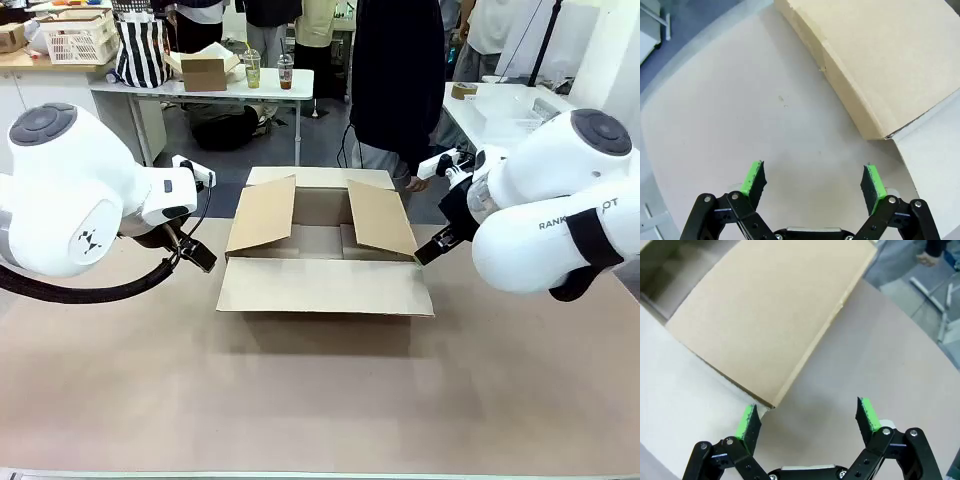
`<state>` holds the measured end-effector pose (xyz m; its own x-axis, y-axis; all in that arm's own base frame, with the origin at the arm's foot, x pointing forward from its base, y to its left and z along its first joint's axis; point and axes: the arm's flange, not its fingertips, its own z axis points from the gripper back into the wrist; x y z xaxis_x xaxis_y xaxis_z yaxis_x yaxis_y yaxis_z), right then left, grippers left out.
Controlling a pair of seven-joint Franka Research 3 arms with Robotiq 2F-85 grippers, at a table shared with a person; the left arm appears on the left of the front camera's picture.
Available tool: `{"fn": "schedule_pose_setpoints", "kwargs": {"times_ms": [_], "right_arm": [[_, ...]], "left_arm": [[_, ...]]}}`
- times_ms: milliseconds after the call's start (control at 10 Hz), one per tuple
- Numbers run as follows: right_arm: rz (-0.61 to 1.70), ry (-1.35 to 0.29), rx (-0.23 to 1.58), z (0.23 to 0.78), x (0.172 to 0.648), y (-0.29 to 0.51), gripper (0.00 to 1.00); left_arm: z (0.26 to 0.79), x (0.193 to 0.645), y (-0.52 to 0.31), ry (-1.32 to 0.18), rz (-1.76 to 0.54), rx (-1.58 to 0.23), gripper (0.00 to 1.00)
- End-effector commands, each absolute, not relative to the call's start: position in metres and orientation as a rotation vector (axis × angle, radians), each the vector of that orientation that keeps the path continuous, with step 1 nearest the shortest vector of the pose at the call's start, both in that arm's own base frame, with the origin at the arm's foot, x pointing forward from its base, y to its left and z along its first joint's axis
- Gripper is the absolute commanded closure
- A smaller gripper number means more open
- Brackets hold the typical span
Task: Pack the gift set into the box.
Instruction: Place both hands on the side flaps of the Package Box and spread them outward.
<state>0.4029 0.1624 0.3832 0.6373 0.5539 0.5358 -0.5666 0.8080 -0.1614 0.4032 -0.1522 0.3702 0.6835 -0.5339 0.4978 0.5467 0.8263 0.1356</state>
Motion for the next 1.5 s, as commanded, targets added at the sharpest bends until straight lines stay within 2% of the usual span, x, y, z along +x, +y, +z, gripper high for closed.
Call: {"fn": "schedule_pose_setpoints", "kwargs": {"times_ms": [0,1300,1400], "right_arm": [[0.639,-0.61,0.023,0.385,0.403,0.162,0.0],[0.64,-0.605,0.022,0.383,0.403,0.163,0.0],[0.6,-0.563,0.049,0.405,0.385,0.149,0.0]], "left_arm": [[0.37,0.403,-0.152,-0.55,-0.606,-0.025,0.0],[0.37,0.403,-0.153,-0.55,-0.607,-0.025,0.0],[0.397,0.397,-0.162,-0.566,-0.569,0.049,0.0]]}}
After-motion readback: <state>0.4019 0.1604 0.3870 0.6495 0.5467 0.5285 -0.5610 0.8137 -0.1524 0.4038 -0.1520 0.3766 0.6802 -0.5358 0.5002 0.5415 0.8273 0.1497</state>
